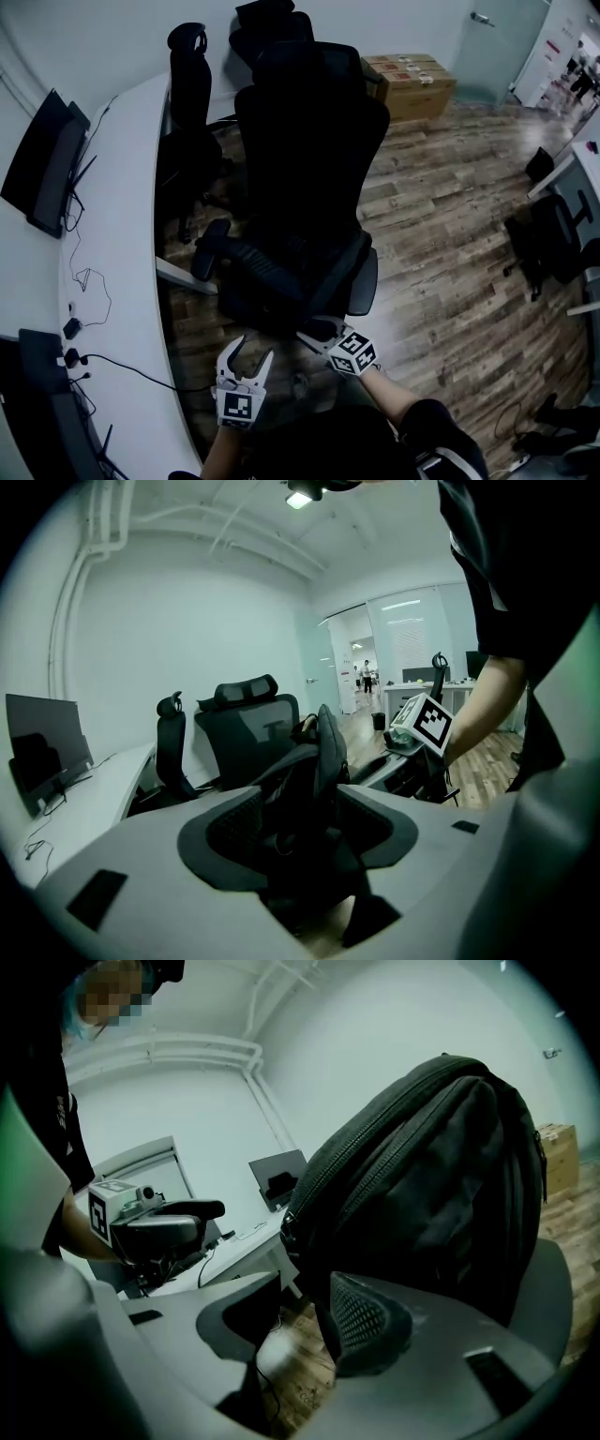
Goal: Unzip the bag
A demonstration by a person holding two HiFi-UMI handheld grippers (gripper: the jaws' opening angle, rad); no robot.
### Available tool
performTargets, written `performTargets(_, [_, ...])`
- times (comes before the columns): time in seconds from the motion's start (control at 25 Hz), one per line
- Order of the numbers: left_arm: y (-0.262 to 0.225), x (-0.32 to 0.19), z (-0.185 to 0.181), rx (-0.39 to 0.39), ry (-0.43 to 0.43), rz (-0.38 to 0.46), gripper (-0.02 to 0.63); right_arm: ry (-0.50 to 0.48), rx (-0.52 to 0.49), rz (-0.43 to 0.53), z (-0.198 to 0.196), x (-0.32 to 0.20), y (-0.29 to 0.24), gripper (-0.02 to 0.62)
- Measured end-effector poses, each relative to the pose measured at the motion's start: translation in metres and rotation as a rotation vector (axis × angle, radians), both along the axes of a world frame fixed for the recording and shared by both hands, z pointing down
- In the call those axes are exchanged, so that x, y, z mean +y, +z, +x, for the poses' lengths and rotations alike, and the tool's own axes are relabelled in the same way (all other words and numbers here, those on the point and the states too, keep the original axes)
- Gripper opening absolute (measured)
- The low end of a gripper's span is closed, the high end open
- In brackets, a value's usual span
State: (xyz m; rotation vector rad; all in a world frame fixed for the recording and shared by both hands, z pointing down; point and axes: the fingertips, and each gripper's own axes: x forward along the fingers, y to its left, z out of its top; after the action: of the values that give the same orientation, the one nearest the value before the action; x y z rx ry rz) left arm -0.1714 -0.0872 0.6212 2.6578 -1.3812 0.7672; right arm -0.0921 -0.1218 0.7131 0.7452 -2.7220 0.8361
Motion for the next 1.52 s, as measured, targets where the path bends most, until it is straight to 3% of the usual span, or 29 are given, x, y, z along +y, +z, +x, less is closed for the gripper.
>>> performTargets(0.24, [0.01,0.01,-0.013,-0.036,-0.035,-0.039,0.247,0.061,-0.018,-0.012,0.006,0.008,-0.002,0.158])
performTargets(0.64, [0.013,0.023,-0.011,-0.039,-0.007,-0.04,0.247,0.094,-0.052,0.016,0.001,0.013,-0.016,0.158])
performTargets(0.96, [0.009,0.026,-0.012,-0.057,-0.025,-0.038,0.247,0.076,-0.053,0.023,0.002,0.004,-0.014,0.156])
performTargets(1.12, [0.01,0.027,-0.01,-0.06,-0.034,-0.043,0.247,0.127,-0.023,0.019,0.006,-0.002,-0.01,0.08])
performTargets(1.52, [0.017,0.007,0.002,-0.071,-0.014,-0.025,0.247,0.067,-0.022,0.013,0.013,0.011,-0.021,0.051])
